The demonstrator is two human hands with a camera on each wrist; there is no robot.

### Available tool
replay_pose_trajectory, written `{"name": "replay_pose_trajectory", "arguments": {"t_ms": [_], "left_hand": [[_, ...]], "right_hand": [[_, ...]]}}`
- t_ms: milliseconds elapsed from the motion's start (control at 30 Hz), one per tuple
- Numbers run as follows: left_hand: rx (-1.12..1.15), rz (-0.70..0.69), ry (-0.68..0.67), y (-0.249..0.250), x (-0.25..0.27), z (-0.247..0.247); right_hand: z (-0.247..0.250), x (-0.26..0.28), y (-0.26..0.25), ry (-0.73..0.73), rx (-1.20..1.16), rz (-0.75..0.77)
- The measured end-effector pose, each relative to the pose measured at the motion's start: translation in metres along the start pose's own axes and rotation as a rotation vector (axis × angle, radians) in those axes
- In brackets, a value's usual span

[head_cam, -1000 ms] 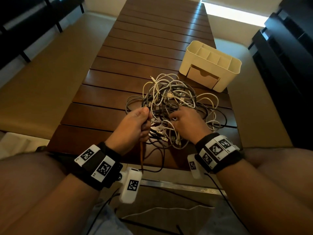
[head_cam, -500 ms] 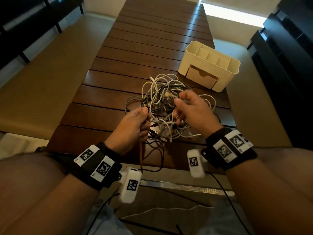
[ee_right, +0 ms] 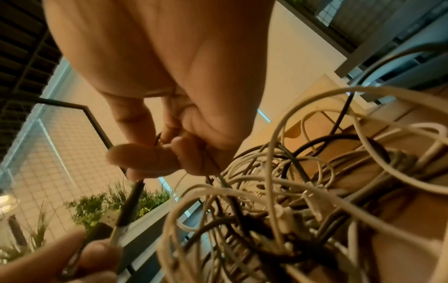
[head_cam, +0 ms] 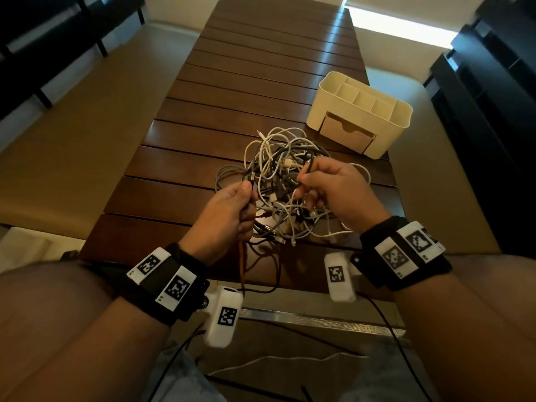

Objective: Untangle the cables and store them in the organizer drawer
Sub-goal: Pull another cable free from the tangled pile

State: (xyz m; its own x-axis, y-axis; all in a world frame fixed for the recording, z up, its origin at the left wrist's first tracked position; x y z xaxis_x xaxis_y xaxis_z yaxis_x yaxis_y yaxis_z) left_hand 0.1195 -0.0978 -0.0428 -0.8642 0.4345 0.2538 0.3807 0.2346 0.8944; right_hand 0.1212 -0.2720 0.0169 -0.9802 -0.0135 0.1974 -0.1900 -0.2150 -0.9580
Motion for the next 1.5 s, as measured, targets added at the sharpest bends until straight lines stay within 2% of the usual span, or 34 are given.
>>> {"name": "replay_pose_trajectory", "arguments": {"t_ms": [167, 367, 467, 533, 567, 633, 700, 767, 833, 900, 967, 1067, 1133, 1233, 1367, 1500], "left_hand": [[-0.005, -0.033, 0.004, 0.001, 0.001, -0.003], [-0.014, -0.123, 0.047, 0.01, 0.003, 0.003], [-0.044, -0.129, 0.07, 0.012, 0.004, 0.006], [-0.11, -0.136, 0.09, 0.015, 0.004, 0.009], [-0.147, -0.136, 0.101, 0.017, 0.004, 0.011], [-0.212, -0.139, 0.124, 0.018, 0.004, 0.013], [-0.266, -0.153, 0.138, 0.019, 0.004, 0.013], [-0.283, -0.171, 0.132, 0.019, 0.004, 0.011], [-0.284, -0.183, 0.119, 0.018, 0.004, 0.01], [-0.258, -0.183, 0.111, 0.018, 0.004, 0.009], [-0.199, -0.18, 0.094, 0.017, 0.004, 0.007], [-0.153, -0.184, 0.036, 0.017, 0.004, 0.001], [-0.085, -0.181, 0.025, 0.016, 0.003, -0.001], [0.076, -0.161, 0.105, 0.012, 0.001, 0.004], [0.09, -0.154, 0.185, 0.009, -0.001, 0.001], [-0.015, -0.186, 0.155, 0.012, 0.001, -0.007]], "right_hand": [[-0.011, 0.001, 0.005, -0.052, -0.22, -0.049], [-0.027, 0.009, 0.004, -0.185, -0.299, -0.034], [-0.024, 0.009, 0.003, -0.154, -0.126, -0.038], [-0.009, 0.005, 0.002, 0.013, 0.163, 0.0], [0.0, 0.004, 0.0, 0.131, 0.297, 0.054], [0.009, 0.008, -0.015, 0.316, 0.476, 0.278], [-0.005, 0.013, -0.03, 0.298, 0.585, 0.534], [-0.023, 0.013, -0.031, 0.162, 0.699, 0.651], [-0.039, 0.011, -0.024, 0.021, 0.832, 0.635], [-0.045, 0.01, -0.019, -0.061, 0.911, 0.578], [-0.046, 0.008, -0.016, -0.084, 0.973, 0.511], [-0.044, 0.006, -0.015, -0.015, 1.054, 0.482], [-0.04, 0.007, -0.017, 0.072, 0.983, 0.53], [-0.031, 0.007, -0.02, 0.201, 0.856, 0.558], [-0.031, 0.006, -0.017, 0.18, 0.583, 0.404], [-0.042, 0.009, -0.007, 0.093, 0.338, 0.229]]}}
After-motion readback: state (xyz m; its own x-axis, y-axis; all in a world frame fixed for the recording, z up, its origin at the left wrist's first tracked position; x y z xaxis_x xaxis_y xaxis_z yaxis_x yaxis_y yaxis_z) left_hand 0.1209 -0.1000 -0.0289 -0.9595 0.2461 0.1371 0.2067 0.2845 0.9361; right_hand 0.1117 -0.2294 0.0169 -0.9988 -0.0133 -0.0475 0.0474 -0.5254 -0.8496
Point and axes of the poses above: each hand's wrist, its own x-axis away from the middle knuckle, its own z-axis out of the back of the hand, y = z × x, the point moved 7 cm from there along -x, towards the middle knuckle, and after that the axes turned 1 degree about x, right-handed, at the moved point
